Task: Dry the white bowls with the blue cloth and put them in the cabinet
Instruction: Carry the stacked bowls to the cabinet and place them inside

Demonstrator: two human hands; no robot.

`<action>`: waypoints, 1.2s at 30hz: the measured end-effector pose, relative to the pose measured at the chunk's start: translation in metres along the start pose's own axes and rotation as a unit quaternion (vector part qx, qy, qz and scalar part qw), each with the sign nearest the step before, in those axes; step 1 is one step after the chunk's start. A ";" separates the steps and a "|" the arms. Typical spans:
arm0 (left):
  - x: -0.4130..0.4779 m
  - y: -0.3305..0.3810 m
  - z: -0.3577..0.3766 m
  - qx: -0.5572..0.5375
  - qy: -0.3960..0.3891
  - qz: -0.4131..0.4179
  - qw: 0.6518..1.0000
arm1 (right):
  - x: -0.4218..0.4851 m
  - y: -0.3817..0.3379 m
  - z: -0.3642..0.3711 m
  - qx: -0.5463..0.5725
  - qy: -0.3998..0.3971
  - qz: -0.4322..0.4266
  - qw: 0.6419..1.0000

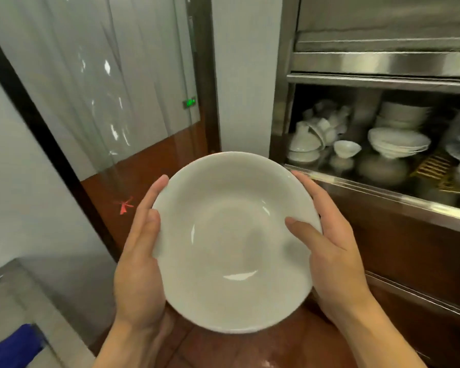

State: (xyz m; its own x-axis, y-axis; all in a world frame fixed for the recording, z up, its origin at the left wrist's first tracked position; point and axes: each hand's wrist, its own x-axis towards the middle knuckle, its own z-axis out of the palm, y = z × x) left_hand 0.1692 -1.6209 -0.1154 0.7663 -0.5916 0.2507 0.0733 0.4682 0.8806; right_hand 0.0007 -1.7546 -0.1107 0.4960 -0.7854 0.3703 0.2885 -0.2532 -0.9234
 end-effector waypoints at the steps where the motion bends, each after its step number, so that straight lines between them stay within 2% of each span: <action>1: 0.007 -0.011 0.017 -0.011 -0.014 -0.018 1.000 | 0.007 -0.001 -0.019 -0.012 0.019 0.000 1.000; 5: 0.043 -0.058 0.085 -0.006 -0.087 -0.065 0.994 | 0.035 0.009 -0.079 -0.044 0.085 0.016 0.995; 11: 0.111 -0.136 0.189 -0.003 -0.135 -0.139 0.981 | 0.096 0.039 -0.162 -0.082 0.206 0.062 0.973; 20: 0.187 -0.248 0.308 -0.007 -0.241 -0.241 0.940 | 0.163 0.096 -0.263 -0.092 0.341 0.108 0.929; 25: 0.205 -0.320 0.369 -0.003 -0.240 -0.287 0.927 | 0.201 0.136 -0.335 -0.109 0.356 0.119 0.921; 28: 0.214 -0.350 0.404 0.007 -0.241 -0.281 0.929 | 0.226 0.161 -0.378 -0.117 0.345 0.139 0.921; 31: 0.222 -0.373 0.432 0.013 -0.207 -0.273 0.939 | 0.245 0.180 -0.412 -0.115 0.341 0.151 0.920; 36: 0.230 -0.398 0.455 0.019 -0.183 -0.278 0.943 | 0.265 0.200 -0.442 -0.114 0.341 0.158 0.920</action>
State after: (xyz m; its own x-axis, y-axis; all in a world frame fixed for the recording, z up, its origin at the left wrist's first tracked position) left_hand 0.0253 -2.2417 -0.2251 0.3432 -0.9291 -0.1379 0.3712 -0.0007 0.9286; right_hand -0.1721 -2.2635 -0.2420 -0.1266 -0.9920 0.0022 0.0005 -0.0023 -1.0000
